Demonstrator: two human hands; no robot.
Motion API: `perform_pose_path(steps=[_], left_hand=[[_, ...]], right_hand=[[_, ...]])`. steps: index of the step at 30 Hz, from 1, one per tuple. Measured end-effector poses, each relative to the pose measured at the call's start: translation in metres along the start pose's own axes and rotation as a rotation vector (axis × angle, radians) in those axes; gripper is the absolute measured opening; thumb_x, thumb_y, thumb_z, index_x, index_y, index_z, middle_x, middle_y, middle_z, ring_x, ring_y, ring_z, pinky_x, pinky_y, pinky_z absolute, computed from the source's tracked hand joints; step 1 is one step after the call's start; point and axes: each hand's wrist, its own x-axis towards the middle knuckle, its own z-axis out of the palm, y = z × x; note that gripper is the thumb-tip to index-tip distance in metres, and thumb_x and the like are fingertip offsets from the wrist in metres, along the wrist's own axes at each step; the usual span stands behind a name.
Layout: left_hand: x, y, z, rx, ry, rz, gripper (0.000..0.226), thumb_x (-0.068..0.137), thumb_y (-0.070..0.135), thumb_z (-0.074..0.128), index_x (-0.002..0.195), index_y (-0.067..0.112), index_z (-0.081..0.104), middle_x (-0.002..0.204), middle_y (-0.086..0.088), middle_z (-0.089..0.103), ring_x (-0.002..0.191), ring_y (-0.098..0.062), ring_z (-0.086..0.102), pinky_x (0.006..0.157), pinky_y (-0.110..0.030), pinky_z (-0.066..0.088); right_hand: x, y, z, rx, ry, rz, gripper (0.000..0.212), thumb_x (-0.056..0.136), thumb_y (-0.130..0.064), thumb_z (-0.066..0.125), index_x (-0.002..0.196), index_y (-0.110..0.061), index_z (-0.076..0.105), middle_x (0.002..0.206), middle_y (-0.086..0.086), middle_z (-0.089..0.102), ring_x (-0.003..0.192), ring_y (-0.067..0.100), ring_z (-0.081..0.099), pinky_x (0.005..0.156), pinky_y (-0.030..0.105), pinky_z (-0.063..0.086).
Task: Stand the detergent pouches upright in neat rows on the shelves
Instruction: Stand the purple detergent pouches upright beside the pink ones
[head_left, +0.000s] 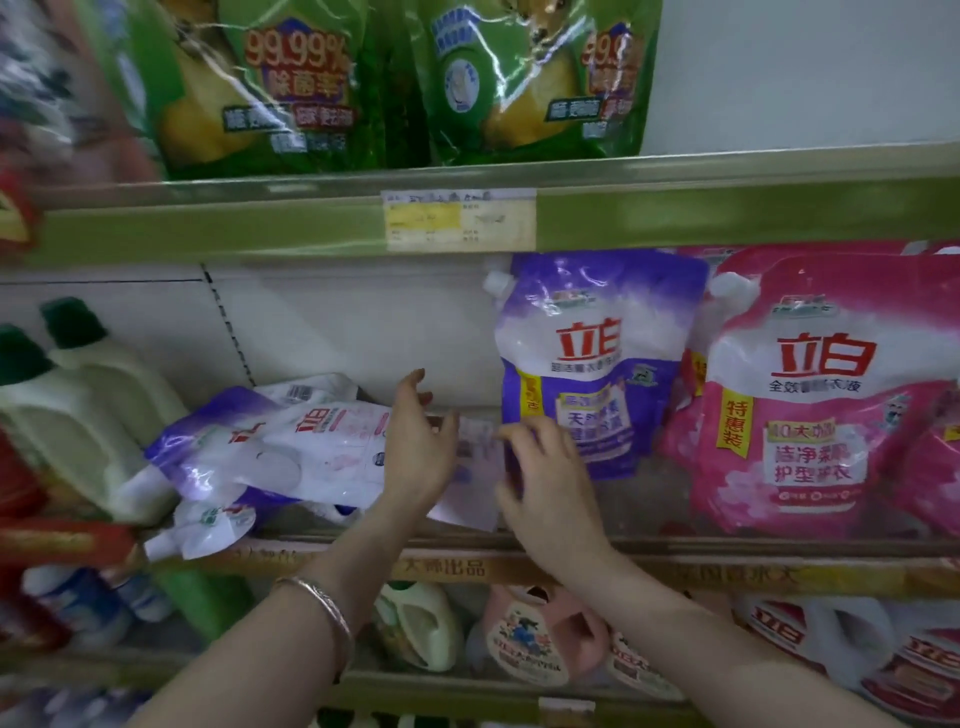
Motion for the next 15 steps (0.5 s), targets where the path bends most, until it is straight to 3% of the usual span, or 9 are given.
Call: perform_pose_path(steps=[3, 5, 7, 10, 12, 15], left_hand=[[0.004, -0.015, -0.041, 0.275, 0.074, 0.063, 0.044, 0.090, 0.017, 0.054, 0.132, 0.018, 0.044, 0.130, -0.010, 0.054, 0.118, -0.027, 0.052, 0.099, -0.039, 0.044], [0.008, -0.030, -0.067, 0.603, 0.127, 0.093, 0.040, 0.090, 0.025, 0.052, 0.130, 0.017, 0.048, 0.132, -0.012, 0.053, 0.122, -0.030, 0.047, 0.103, -0.041, 0.036], [0.013, -0.044, -0.094, 0.810, 0.149, -0.007, 0.048, 0.087, 0.036, 0.043, 0.131, 0.015, 0.047, 0.135, -0.015, 0.048, 0.125, -0.035, 0.040, 0.106, -0.042, 0.028], [0.018, -0.061, -0.128, 0.874, 0.137, -0.192, 0.054, 0.086, 0.039, 0.040, 0.129, 0.006, 0.045, 0.135, -0.022, 0.044, 0.125, -0.038, 0.036, 0.105, -0.042, 0.027], [0.022, -0.066, -0.145, 0.883, 0.100, -0.196, 0.048, 0.090, 0.030, 0.047, 0.127, 0.002, 0.043, 0.130, -0.027, 0.047, 0.121, -0.040, 0.038, 0.102, -0.042, 0.030], [0.030, -0.063, -0.157, 0.689, 0.035, -0.238, 0.040, 0.091, 0.023, 0.047, 0.123, 0.001, 0.040, 0.123, -0.026, 0.055, 0.115, -0.041, 0.048, 0.093, -0.042, 0.039]], right_hand=[[0.007, -0.036, 0.012, 0.009, -0.246, -0.175, 0.049, 0.078, -0.025, 0.058, 0.125, -0.018, 0.050, 0.131, 0.007, 0.047, 0.122, 0.027, 0.042, 0.106, 0.039, 0.034], [0.011, -0.057, 0.026, -0.026, -0.360, -0.217, 0.059, 0.081, -0.030, 0.057, 0.137, -0.020, 0.039, 0.146, 0.007, 0.034, 0.135, 0.028, 0.029, 0.113, 0.039, 0.022], [0.015, -0.072, 0.042, -0.117, -0.411, -0.216, 0.066, 0.085, -0.035, 0.055, 0.144, -0.023, 0.027, 0.155, 0.009, 0.017, 0.141, 0.030, 0.016, 0.115, 0.041, 0.013], [0.018, -0.082, 0.062, -0.274, -0.452, -0.174, 0.071, 0.089, -0.029, 0.050, 0.148, -0.019, 0.012, 0.157, 0.014, 0.005, 0.143, 0.039, 0.008, 0.116, 0.047, 0.006], [0.018, -0.087, 0.073, -0.353, -0.481, -0.127, 0.076, 0.089, -0.022, 0.050, 0.149, -0.016, 0.005, 0.156, 0.018, 0.003, 0.141, 0.044, 0.007, 0.116, 0.052, 0.006], [0.018, -0.095, 0.082, -0.427, -0.432, -0.108, 0.084, 0.072, -0.012, 0.069, 0.145, -0.006, 0.029, 0.144, 0.030, 0.033, 0.126, 0.055, 0.036, 0.105, 0.063, 0.029]])
